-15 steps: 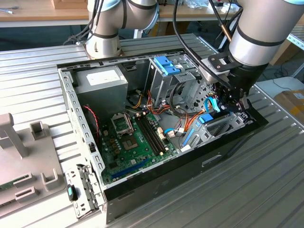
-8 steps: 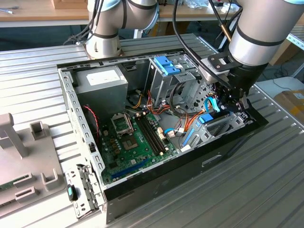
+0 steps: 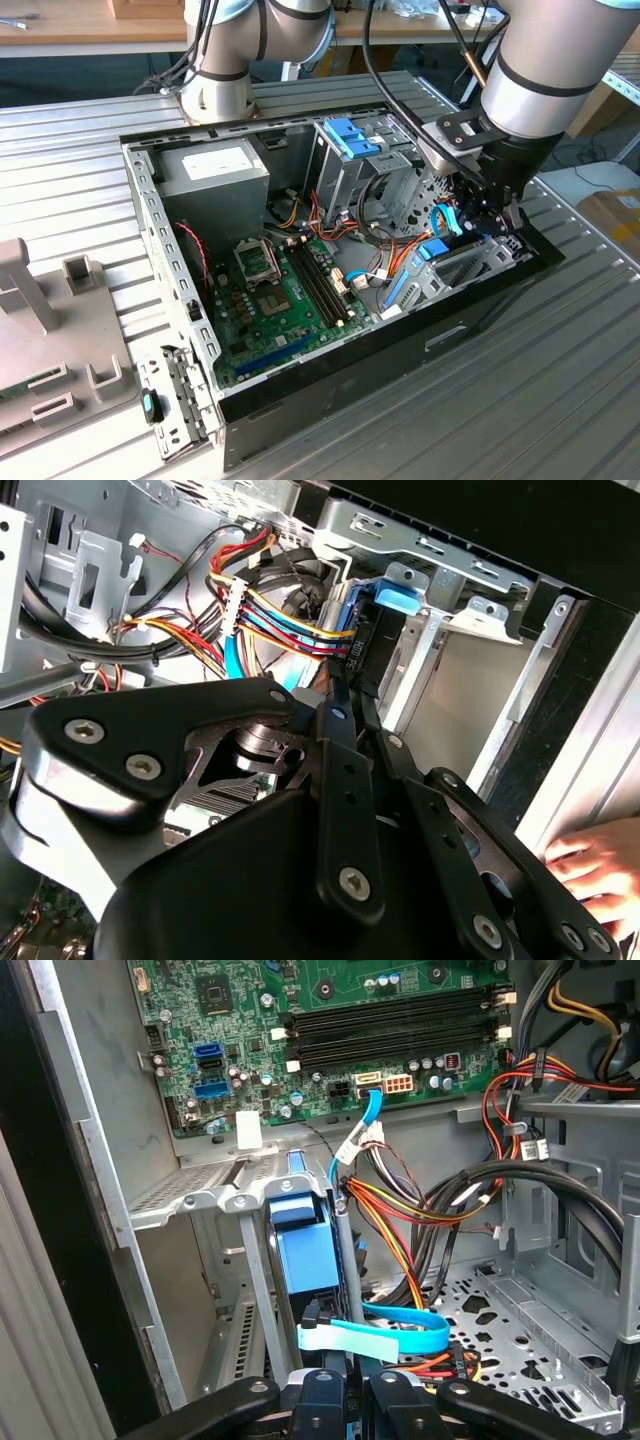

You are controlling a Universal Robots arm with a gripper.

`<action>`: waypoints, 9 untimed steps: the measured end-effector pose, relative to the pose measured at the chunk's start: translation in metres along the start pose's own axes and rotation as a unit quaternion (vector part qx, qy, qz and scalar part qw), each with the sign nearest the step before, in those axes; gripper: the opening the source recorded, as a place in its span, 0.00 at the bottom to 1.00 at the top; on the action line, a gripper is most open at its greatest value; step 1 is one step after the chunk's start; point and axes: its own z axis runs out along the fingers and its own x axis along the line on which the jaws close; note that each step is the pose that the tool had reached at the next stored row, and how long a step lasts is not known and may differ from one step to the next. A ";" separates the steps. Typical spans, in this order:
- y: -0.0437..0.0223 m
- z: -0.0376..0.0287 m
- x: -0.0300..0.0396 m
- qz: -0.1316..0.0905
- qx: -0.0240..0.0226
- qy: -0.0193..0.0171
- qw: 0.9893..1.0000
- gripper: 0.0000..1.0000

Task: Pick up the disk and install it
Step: 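Insert the first disk wire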

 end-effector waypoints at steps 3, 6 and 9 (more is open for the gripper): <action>0.0001 0.0004 0.0000 0.000 0.000 0.000 1.000 0.16; 0.0002 0.0010 0.0002 0.000 0.000 0.000 1.000 0.16; 0.0005 0.0022 0.0003 0.000 0.000 0.000 1.000 0.16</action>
